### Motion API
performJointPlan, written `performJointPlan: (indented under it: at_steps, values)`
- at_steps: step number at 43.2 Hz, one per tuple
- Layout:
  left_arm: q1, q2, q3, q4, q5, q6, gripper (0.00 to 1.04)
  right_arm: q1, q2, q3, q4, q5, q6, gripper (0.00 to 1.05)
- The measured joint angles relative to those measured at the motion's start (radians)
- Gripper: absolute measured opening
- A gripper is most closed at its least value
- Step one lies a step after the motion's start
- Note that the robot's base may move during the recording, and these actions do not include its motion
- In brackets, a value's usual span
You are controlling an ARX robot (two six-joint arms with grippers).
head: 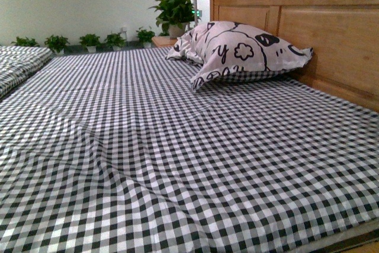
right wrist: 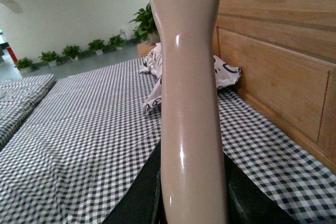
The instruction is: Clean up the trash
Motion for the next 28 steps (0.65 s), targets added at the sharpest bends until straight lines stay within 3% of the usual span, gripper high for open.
performJointPlan:
  at_steps: [28]
  values:
    - [0.000, 0.000, 0.000, 0.000, 0.000, 0.000, 0.25, 0.000, 0.000, 0.000, 0.000, 0.000, 0.000, 0.20]
